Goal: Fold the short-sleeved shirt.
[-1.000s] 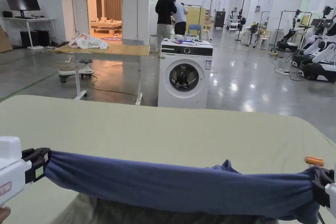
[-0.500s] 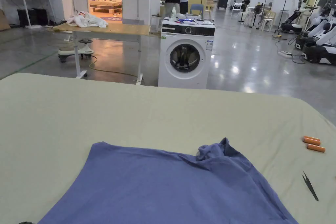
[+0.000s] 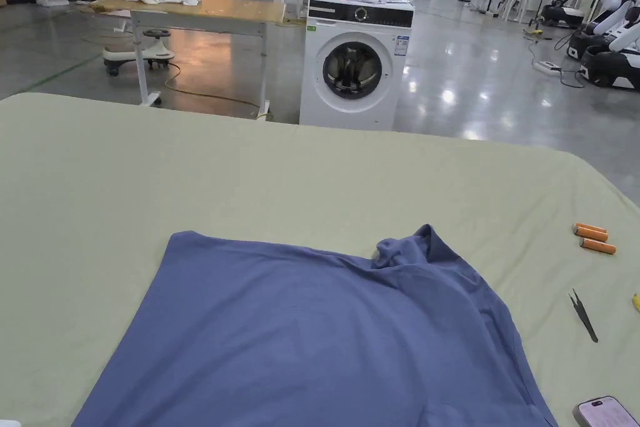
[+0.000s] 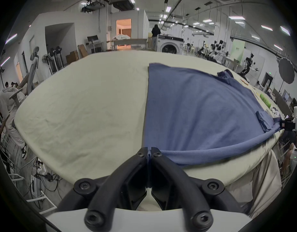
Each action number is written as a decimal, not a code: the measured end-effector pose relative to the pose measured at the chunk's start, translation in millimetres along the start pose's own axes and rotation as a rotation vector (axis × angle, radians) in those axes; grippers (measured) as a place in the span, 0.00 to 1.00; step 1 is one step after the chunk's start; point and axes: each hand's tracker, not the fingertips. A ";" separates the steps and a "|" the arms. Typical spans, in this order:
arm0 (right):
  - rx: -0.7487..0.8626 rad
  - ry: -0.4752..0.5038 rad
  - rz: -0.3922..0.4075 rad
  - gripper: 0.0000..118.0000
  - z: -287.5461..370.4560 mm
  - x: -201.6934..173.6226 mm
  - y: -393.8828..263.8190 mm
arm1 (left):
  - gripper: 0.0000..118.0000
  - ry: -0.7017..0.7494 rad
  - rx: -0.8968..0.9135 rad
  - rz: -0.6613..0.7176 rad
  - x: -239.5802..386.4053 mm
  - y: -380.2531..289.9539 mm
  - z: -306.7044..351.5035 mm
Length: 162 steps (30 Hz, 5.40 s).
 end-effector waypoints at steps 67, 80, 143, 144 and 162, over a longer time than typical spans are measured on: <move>0.410 0.072 -0.132 0.00 6.0 -68.0 37.9 | 0.02 -0.104 -0.301 0.093 10.5 17.7 -32.3; 0.066 0.109 -0.172 0.37 5.3 26.6 6.3 | 0.01 -0.050 -0.266 0.018 7.7 16.0 -11.0; 0.226 0.103 -0.165 0.57 -118.6 -4.5 163.1 | 0.40 -0.065 0.070 -0.074 35.5 167.8 -111.8; 0.264 0.103 -0.171 0.57 -109.6 -7.3 162.0 | 0.40 -0.081 0.114 -0.070 36.9 166.1 -101.0; 0.538 0.115 -0.172 0.00 -16.1 -71.6 102.8 | 0.00 -0.038 0.257 -0.004 35.1 96.6 -4.6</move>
